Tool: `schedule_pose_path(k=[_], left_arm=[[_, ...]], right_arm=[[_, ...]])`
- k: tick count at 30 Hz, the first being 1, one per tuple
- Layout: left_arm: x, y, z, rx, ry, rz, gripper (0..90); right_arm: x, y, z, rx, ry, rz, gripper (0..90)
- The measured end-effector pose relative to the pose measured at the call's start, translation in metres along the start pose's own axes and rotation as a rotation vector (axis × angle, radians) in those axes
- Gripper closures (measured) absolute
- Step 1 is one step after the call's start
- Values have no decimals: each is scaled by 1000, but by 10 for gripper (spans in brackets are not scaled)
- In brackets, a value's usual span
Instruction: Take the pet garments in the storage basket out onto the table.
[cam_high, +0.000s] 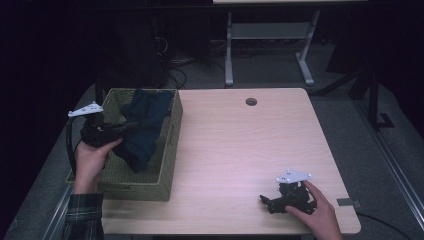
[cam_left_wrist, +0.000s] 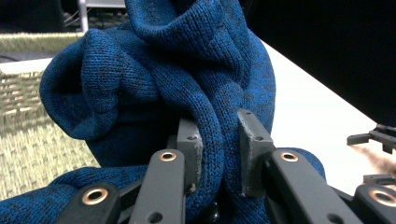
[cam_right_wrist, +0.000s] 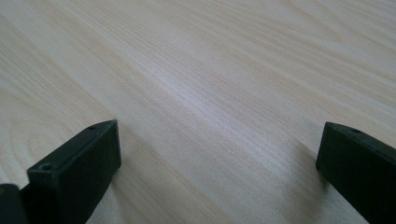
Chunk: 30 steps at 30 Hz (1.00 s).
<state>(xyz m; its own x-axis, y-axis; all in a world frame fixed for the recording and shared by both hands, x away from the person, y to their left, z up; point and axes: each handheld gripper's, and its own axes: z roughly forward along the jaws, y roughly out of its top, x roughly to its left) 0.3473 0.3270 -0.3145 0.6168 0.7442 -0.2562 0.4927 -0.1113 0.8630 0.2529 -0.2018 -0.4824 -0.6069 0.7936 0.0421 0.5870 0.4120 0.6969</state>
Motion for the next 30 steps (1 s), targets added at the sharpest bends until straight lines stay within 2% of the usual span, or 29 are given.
schedule_pose_path(k=[10, 21, 30], left_arm=[[-18, 14, 2, -32, -49, 50, 736], [-48, 33, 9, -79, -98, 102, 738], [-71, 46, 20, -88, -147, 146, 738]], right_arm=[[0, 0, 0, -1, 0, 2, 0], [0, 0, 0, -2, 0, 1, 0], [0, 0, 0, -2, 0, 2, 0]])
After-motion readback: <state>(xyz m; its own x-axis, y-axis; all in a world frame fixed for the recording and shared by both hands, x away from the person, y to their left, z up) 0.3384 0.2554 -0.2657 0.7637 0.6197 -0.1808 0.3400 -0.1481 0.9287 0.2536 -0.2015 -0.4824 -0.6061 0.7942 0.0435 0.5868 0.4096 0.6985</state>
